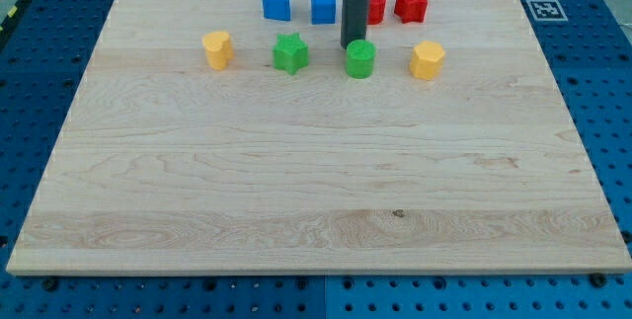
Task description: Nudge the yellow heart right a bit
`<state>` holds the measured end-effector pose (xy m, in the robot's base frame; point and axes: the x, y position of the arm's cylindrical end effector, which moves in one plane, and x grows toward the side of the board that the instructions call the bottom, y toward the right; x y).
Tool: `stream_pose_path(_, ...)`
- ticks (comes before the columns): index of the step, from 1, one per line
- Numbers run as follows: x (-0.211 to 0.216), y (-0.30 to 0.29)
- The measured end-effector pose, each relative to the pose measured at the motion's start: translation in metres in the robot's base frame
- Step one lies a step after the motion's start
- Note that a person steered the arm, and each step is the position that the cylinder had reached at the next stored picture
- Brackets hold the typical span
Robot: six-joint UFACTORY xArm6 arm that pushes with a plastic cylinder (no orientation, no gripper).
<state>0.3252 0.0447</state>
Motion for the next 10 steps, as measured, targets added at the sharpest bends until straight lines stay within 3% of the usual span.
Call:
stream_pose_path(1,0.0,0.003)
stream_pose_path(5,-0.005,0.135)
stream_pose_path(7,-0.005,0.152)
stream_pose_path(9,0.036,0.217)
stream_pose_path(10,0.097,0.205)
